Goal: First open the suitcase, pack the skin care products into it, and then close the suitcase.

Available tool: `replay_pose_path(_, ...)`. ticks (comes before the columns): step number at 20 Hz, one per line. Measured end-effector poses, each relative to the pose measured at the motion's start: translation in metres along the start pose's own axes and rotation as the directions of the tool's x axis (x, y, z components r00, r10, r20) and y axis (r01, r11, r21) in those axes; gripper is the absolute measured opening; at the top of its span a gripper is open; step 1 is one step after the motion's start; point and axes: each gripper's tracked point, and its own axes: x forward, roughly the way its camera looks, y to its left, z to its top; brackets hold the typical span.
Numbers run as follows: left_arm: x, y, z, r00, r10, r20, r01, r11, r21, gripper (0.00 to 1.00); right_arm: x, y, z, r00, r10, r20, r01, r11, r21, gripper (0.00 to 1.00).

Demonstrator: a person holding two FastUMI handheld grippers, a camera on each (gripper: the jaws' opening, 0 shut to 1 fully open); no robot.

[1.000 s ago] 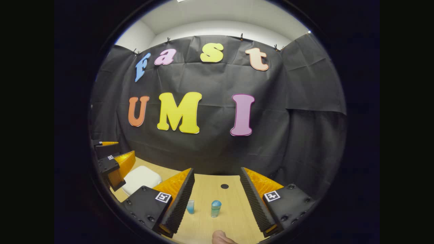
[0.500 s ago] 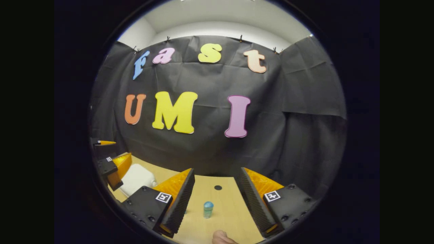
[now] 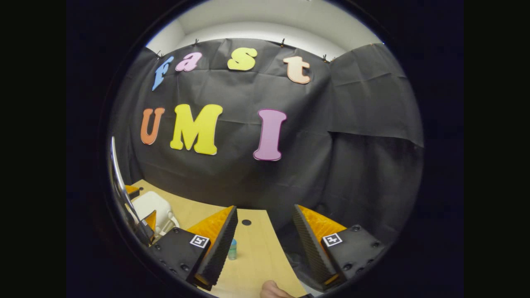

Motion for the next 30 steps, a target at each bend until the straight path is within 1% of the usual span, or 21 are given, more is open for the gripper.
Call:
replay_pose_path(2,0.009,-0.027,-0.020,0.999,-0.040,-0.011,0.041,0.990,0.133,0.97,-0.001,-0.013,-0.010,1.000,-0.020,-0.021,0.020,1.000,0.016,0.81)
replay_pose_path(3,0.014,-0.038,-0.032,0.998,-0.054,-0.018,0.056,0.980,0.191,0.97,-0.002,-0.020,-0.016,0.999,-0.029,-0.035,0.030,0.999,0.021,0.80)
replay_pose_path(4,0.015,-0.050,-0.048,0.997,-0.063,-0.050,0.074,0.969,0.237,0.96,-0.001,-0.027,-0.022,0.998,-0.039,-0.048,0.040,0.999,0.021,0.81)
replay_pose_path(6,0.022,-0.061,-0.074,0.993,-0.050,-0.110,0.084,0.941,0.328,0.97,0.000,-0.041,-0.029,0.996,-0.055,-0.063,0.057,0.998,0.026,0.81)
replay_pose_path(7,0.026,-0.064,-0.086,0.989,-0.036,-0.145,0.089,0.920,0.381,0.97,0.001,-0.047,-0.032,0.995,-0.064,-0.072,0.066,0.997,0.027,0.81)
replay_pose_path(8,0.030,-0.063,-0.089,0.988,-0.015,-0.152,0.082,0.890,0.447,0.96,0.002,-0.052,-0.036,0.994,-0.071,-0.083,0.074,0.997,0.031,0.81)
replay_pose_path(9,0.034,-0.066,-0.094,0.986,-0.014,-0.164,0.096,0.860,0.502,0.95,0.004,-0.057,-0.040,0.993,-0.079,-0.093,0.083,0.996,0.036,0.81)
replay_pose_path(11,0.044,-0.070,-0.101,0.985,-0.008,-0.170,0.106,0.812,0.574,0.95,0.005,-0.063,-0.047,0.990,-0.086,-0.114,0.092,0.995,0.047,0.81)
replay_pose_path(12,0.050,-0.070,-0.107,0.984,0.009,-0.181,0.105,0.788,0.607,0.94,0.005,-0.064,-0.052,0.989,-0.087,-0.122,0.094,0.994,0.048,0.81)
replay_pose_path(14,0.058,-0.062,-0.107,0.982,0.050,-0.180,0.086,0.735,0.673,0.89,0.003,-0.064,-0.058,0.990,-0.076,-0.123,0.081,0.996,0.043,0.81)
replay_pose_path(15,0.063,-0.062,-0.108,0.983,0.059,-0.175,0.082,0.711,0.698,0.81,0.004,-0.062,-0.061,0.990,-0.069,-0.126,0.074,0.997,0.033,0.80)
replay_pose_path(16,0.064,-0.060,-0.108,0.983,0.063,-0.170,0.079,0.694,0.716,0.75,0.004,-0.060,-0.065,0.989,-0.058,-0.134,0.062,0.998,0.027,0.80)
replay_pose_path(18,0.068,-0.061,-0.110,0.984,0.063,-0.169,0.081,0.685,0.724,0.63,0.002,-0.054,-0.065,0.990,-0.029,-0.141,0.034,0.999,0.030,0.81)
replay_pose_path(20,0.068,-0.061,-0.116,0.978,0.060,-0.201,0.107,0.679,0.726,0.45,-0.001,-0.049,-0.063,0.991,-0.010,-0.132,0.013,1.000,0.021,0.80)
replay_pose_path(21,0.066,-0.061,-0.119,0.974,0.060,-0.220,0.122,0.675,0.727,0.29,-0.002,-0.047,-0.062,0.992,-0.005,-0.127,0.007,1.000,0.014,0.80)
replay_pose_path(22,0.065,-0.060,-0.116,0.973,0.069,-0.220,0.119,0.666,0.736,0.23,-0.002,-0.045,-0.063,0.993,0.001,-0.122,0.000,1.000,0.009,0.80)
replay_pose_path(23,0.065,-0.057,-0.113,0.973,0.074,-0.219,0.118,0.658,0.744,0.14,-0.003,-0.042,-0.062,0.992,0.011,-0.122,-0.011,1.000,0.005,0.81)
replay_pose_path(24,0.065,-0.056,-0.110,0.972,0.068,-0.225,0.125,0.661,0.740,0.11,-0.002,-0.039,-0.061,0.993,0.014,-0.121,-0.014,1.000,0.002,0.80)
replay_pose_path(25,0.065,-0.051,-0.111,0.969,0.070,-0.238,0.129,0.678,0.724,0.06,-0.002,-0.037,-0.059,0.993,0.014,-0.118,-0.014,1.000,0.002,0.80)
replay_pose_path(28,0.061,-0.039,-0.097,0.967,0.063,-0.247,0.125,0.728,0.674,0.04,0.000,-0.028,-0.054,0.993,0.016,-0.113,-0.016,1.000,0.004,0.80)
replay_pose_path(30,0.060,-0.021,-0.079,0.971,0.067,-0.229,0.098,0.763,0.639,0.03,0.002,-0.021,-0.050,0.994,0.010,-0.111,-0.010,1.000,-0.002,0.81)
